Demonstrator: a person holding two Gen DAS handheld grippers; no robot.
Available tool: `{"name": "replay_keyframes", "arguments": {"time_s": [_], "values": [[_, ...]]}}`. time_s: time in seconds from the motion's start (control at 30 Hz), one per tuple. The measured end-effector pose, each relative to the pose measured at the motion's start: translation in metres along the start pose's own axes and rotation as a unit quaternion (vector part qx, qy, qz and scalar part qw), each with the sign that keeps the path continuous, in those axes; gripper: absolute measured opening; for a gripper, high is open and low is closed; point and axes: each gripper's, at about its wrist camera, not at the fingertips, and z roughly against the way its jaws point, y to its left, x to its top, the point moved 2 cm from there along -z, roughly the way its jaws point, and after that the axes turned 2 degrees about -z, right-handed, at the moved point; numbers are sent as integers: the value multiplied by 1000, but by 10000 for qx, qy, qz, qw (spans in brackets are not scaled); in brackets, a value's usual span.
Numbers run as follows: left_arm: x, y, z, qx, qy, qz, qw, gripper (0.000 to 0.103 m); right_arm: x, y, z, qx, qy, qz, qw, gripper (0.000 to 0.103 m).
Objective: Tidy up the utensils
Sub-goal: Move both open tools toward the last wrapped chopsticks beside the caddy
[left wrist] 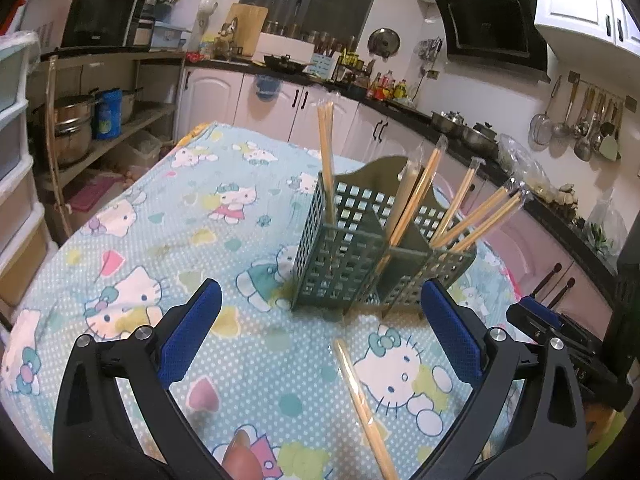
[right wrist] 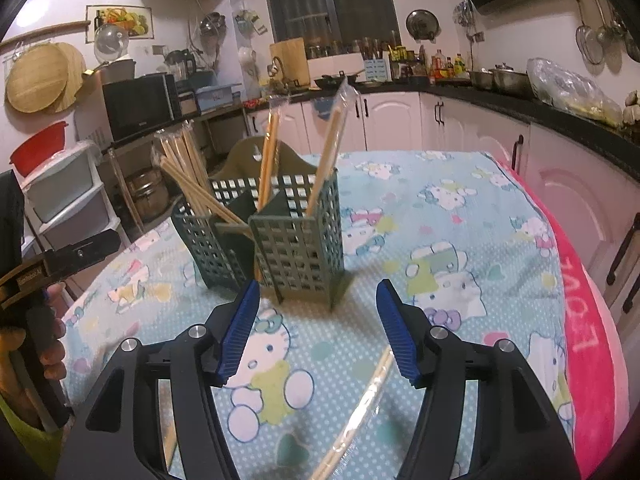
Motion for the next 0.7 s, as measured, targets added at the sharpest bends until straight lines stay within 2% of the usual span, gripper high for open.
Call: {"name": "replay_keyframes", "arguments": {"time_s": [0.27, 0.57, 0.67, 0.7], "values": [[-16, -4, -13, -35, 302, -60, 9995, 91, -13, -7, -4, -62, 221, -20, 9997, 59], [-39, -18, -36, -117, 854, -306, 9958, 91, -25, -21, -13, -175, 542, -158, 9983, 59], [-46, -23, -45, -182, 1047, -326, 9938, 87, -28, -27, -18, -225, 660, -197, 9974, 59], [-48, -23, -48, -204, 1104, -321, 9932, 83, -29, -28, -19, -228, 710, -215, 9970, 59]]}}
